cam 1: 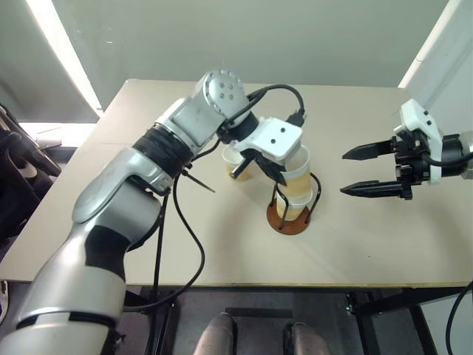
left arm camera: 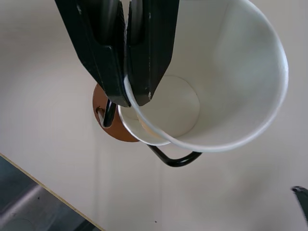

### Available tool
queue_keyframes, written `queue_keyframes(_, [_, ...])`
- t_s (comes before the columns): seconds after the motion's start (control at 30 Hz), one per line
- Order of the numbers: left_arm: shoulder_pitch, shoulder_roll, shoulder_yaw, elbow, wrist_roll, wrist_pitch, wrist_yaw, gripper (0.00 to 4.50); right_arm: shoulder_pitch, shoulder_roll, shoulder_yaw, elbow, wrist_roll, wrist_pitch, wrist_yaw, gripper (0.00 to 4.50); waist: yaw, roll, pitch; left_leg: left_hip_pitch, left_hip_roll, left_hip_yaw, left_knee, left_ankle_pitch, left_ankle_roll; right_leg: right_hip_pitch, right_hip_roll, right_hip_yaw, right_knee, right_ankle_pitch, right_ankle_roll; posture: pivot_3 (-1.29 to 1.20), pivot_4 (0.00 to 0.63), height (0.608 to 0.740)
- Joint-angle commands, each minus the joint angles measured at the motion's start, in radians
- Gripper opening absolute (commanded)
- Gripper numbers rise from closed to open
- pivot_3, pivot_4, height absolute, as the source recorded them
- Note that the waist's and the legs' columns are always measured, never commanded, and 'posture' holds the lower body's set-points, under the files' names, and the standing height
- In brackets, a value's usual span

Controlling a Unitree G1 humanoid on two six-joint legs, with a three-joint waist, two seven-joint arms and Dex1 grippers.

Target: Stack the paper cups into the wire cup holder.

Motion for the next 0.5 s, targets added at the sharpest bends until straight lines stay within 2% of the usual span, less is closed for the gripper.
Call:
queue_keyframes(0.03, [-0.031, 0.010, 0.001, -0.046, -0.018, -0.002, -0.034, 0.07, -0.025, -0.015, -0.025, -0.017, 0.017, -0.004, 0.002, 4.44, 0.000, 0.000, 0.000, 0.000, 0.000, 0.000, 0.000, 0.000, 0.000, 0.000, 0.000, 0.000, 0.000, 0.000, 0.000, 0.00, 0.150, 0.740])
queue_keyframes(0.23, [-0.013, 0.016, 0.002, -0.064, 0.011, -0.027, -0.034, 0.07, -0.021, -0.019, -0.027, -0.022, 0.019, 0.002, 0.002, 4.44, 0.000, 0.000, 0.000, 0.000, 0.000, 0.001, 0.000, -0.001, 0.001, 0.000, 0.000, 0.001, 0.000, -0.001, 0.001, 0.00, 0.150, 0.740])
queue_keyframes(0.33, [-0.008, 0.002, 0.022, -0.047, 0.046, -0.045, -0.034, 0.65, -0.022, -0.021, -0.027, -0.023, 0.019, 0.004, 0.004, 4.44, 0.000, 0.000, 0.000, 0.000, 0.000, 0.002, 0.000, -0.001, 0.001, 0.000, 0.000, 0.001, 0.000, -0.001, 0.001, 0.00, 0.150, 0.740])
queue_keyframes(0.5, [-0.005, -0.017, 0.042, -0.014, 0.097, -0.087, -0.034, 2.45, -0.021, -0.025, -0.027, -0.022, 0.018, 0.005, 0.006, 4.44, 0.000, 0.000, 0.000, 0.000, 0.000, 0.002, 0.001, -0.002, 0.001, 0.000, 0.000, 0.001, 0.000, -0.001, 0.001, 0.00, 0.150, 0.740])
